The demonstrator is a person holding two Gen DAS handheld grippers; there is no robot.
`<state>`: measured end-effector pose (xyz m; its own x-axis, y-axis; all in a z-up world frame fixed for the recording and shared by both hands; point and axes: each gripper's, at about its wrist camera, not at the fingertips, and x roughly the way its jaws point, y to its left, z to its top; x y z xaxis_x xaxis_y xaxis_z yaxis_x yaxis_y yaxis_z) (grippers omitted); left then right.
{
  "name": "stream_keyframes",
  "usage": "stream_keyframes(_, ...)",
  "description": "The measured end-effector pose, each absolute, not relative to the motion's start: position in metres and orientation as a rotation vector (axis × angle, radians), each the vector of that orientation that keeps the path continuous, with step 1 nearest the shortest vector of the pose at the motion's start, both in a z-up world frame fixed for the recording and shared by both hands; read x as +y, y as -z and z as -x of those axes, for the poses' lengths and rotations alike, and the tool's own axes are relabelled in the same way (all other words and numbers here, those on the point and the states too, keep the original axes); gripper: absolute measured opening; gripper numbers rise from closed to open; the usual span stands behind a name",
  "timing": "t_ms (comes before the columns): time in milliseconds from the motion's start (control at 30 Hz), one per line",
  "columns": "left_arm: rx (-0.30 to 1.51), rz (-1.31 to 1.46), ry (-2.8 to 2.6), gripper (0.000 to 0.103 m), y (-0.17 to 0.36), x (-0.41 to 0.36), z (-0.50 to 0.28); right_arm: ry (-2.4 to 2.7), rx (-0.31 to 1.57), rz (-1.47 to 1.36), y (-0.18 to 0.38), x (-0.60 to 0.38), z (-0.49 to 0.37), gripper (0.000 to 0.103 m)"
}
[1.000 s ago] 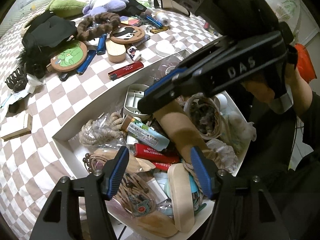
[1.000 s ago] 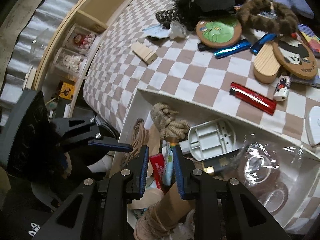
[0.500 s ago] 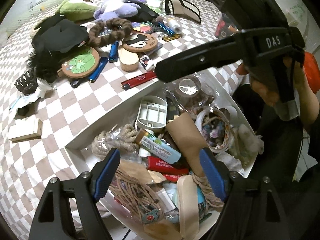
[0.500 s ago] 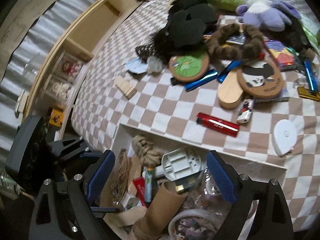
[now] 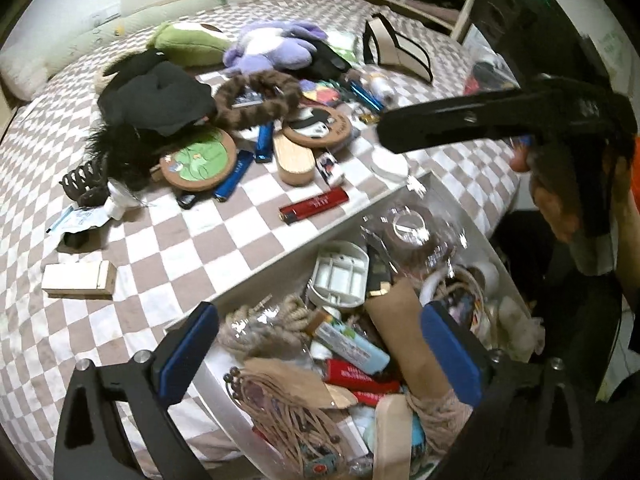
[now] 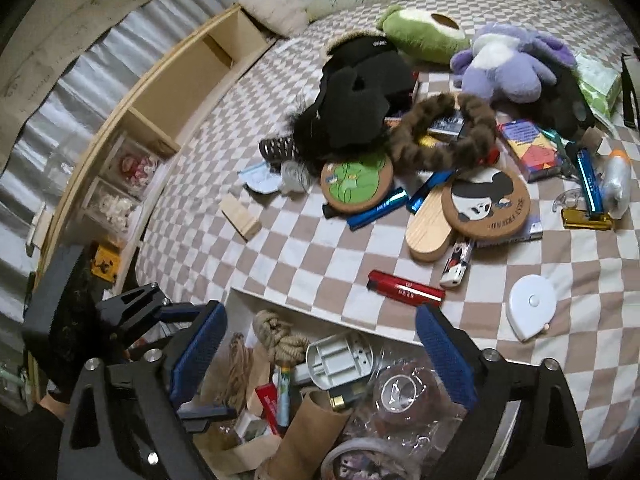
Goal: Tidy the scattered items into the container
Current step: 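Withdraw both tools from the box back over the bed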
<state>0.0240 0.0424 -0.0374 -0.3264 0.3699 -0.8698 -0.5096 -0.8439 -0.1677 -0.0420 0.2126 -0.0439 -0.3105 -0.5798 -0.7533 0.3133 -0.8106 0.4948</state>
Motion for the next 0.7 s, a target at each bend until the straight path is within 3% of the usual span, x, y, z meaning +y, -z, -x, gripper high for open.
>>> stream_keyframes(133,0.146,1.370,-2.216,0.102,0.033,0.037,-0.015,2.172,-0.353,-1.304,0.038,0.219,0.042,0.103)
stream_keyframes(300,0.137,1.353,-2.301,0.103,0.026,0.030,0.001,2.292,-0.200,-1.206,0.029,0.225,0.043,0.103)
stream_keyframes(700,-0.013,1.351,-2.501,0.102,0.013,-0.013,0.058,2.499,-0.297,-1.345,0.035,0.290,0.083,0.103)
